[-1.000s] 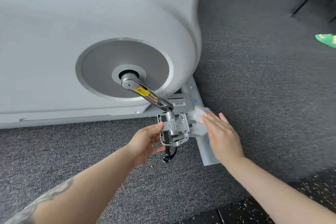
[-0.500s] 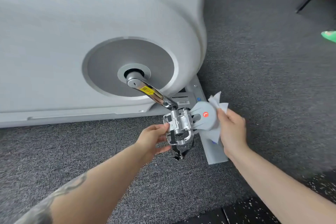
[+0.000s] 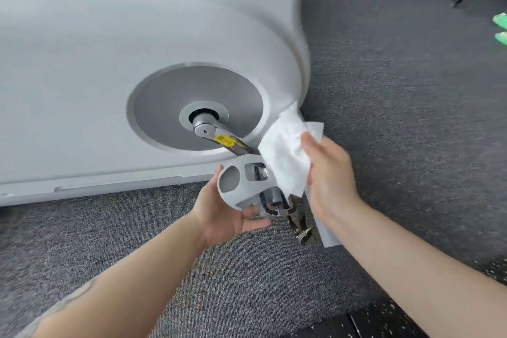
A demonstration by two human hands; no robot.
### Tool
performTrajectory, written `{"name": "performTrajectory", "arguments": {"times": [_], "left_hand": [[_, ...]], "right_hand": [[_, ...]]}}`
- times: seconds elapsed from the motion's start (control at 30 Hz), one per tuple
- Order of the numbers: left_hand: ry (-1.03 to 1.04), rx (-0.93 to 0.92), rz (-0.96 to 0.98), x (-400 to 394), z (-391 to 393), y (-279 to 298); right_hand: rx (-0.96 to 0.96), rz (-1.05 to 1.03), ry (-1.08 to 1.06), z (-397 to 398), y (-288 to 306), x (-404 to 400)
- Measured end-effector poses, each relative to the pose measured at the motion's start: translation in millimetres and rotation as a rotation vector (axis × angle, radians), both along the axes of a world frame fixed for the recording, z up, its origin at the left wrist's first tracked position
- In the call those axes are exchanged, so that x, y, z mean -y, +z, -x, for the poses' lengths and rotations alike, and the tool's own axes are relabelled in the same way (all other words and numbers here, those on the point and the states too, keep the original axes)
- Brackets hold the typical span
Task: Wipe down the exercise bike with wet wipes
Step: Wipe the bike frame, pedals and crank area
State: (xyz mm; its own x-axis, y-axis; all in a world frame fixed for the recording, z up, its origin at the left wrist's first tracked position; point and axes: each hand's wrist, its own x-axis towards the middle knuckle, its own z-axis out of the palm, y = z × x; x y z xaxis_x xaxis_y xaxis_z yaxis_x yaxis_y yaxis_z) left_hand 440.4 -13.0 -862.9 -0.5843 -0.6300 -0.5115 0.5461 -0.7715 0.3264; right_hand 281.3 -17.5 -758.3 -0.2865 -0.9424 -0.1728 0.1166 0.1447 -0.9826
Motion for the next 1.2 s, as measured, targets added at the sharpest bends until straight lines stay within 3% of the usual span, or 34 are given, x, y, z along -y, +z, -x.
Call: {"name": "performTrajectory", "arguments": {"times": [0.07, 0.13, 0.2, 0.27, 0.33, 0.47, 0.63, 0.73, 0.83, 0.93, 1.0, 1.07, 1.1, 1.2], "left_hand": [[-0.041, -0.111, 0.049, 0, -11, 6], [-0.071, -0.105, 0.117, 2, -16, 21], [-0.093, 0.072, 0.203, 6, -14, 37], [-0.11, 0.366, 0.318, 10, -10, 45], [-0.123, 0.523, 0.373, 10, -8, 43], [-0.056, 0.532, 0.325, 9, -22, 25], [0.021, 0.371, 0.322, 0, -34, 7], [0.064, 0.338, 0.317, -4, -31, 2], [0.091, 0.364, 0.308, -7, -29, 0], [0.093, 0.345, 0.305, -6, -29, -2], [0.087, 0.326, 0.302, -6, -30, -2], [0.082, 0.328, 0.294, -6, -31, -3], [0.087, 0.323, 0.289, -6, -31, -5], [0.114, 0.309, 0.283, -5, -30, -5]], "right_hand": [[-0.107, 0.113, -0.231, 24, 3, 12], [-0.311, 0.211, -0.327, 40, -5, 13], [-0.575, 0.253, -0.313, 43, -17, 5], [-0.808, 0.311, -0.258, 42, -30, -2], [-0.929, 0.376, -0.194, 43, -39, -6], [-0.938, 0.432, -0.113, 45, -43, -7], [-1.049, 0.651, -0.021, 34, -39, -7], [-1.069, 0.571, 0.286, 12, -62, -19], [-1.06, 0.485, 0.359, 13, -81, -28], [-1.185, 0.443, 0.205, 33, -69, -19], [-1.104, 0.39, -0.078, 45, -44, -4], [-1.054, 0.49, -0.239, 40, -21, 4], [-1.086, 0.57, -0.193, 30, -15, 5], [-1.308, 0.729, 0.275, -10, -36, -6]]}}
